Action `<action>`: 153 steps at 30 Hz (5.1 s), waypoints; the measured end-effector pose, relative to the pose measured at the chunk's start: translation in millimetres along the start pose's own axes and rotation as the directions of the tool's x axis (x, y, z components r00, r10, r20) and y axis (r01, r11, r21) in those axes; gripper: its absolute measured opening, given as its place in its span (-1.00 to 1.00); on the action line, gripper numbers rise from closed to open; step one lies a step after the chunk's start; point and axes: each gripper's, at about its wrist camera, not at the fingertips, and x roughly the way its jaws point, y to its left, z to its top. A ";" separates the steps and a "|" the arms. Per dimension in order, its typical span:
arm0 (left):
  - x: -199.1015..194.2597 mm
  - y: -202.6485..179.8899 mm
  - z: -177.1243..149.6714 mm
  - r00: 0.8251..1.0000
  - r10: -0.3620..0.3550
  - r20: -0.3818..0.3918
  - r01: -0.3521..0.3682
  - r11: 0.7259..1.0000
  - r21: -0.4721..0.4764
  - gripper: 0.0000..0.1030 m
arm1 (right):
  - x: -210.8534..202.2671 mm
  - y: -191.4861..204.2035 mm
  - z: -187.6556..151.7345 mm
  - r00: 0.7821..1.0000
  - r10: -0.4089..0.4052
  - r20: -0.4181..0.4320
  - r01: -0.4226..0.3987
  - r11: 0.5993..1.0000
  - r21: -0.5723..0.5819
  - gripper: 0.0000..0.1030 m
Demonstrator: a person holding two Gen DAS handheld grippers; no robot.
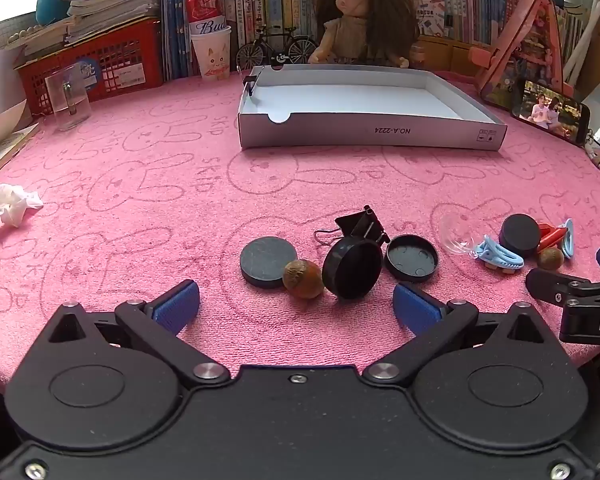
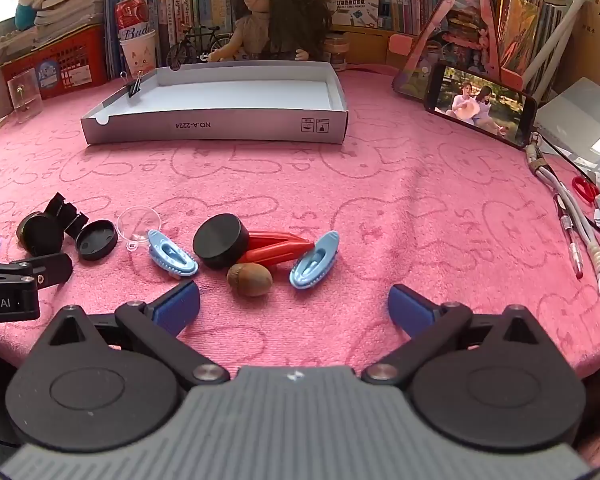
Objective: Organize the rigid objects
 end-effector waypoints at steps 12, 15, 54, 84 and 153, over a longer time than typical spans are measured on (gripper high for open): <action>-0.5 5.4 -1.3 1.000 0.003 -0.011 -0.003 1.000 0.001 1.00 | -1.0 3.7 -0.1 1.000 -0.001 0.003 0.001 1.000 -0.002 1.00; -0.1 3.4 0.2 1.000 0.004 -0.014 -0.004 1.000 0.001 1.00 | -0.4 2.4 -1.1 1.000 -0.001 0.003 0.001 1.000 -0.001 1.00; -0.5 0.6 1.5 1.000 0.007 -0.011 -0.007 1.000 0.001 1.00 | -1.2 1.9 -1.4 1.000 -0.004 0.002 0.003 1.000 0.001 1.00; -5.2 4.7 -5.7 0.998 -0.020 0.052 0.018 0.999 0.032 1.00 | -7.1 -7.4 -15.5 0.993 0.046 0.105 -0.043 0.998 -0.035 1.00; -26.5 -19.6 -25.5 0.977 -0.153 0.148 0.127 0.977 0.170 -0.41 | -13.7 12.1 -21.3 0.968 0.125 0.215 -0.104 0.989 -0.108 -0.47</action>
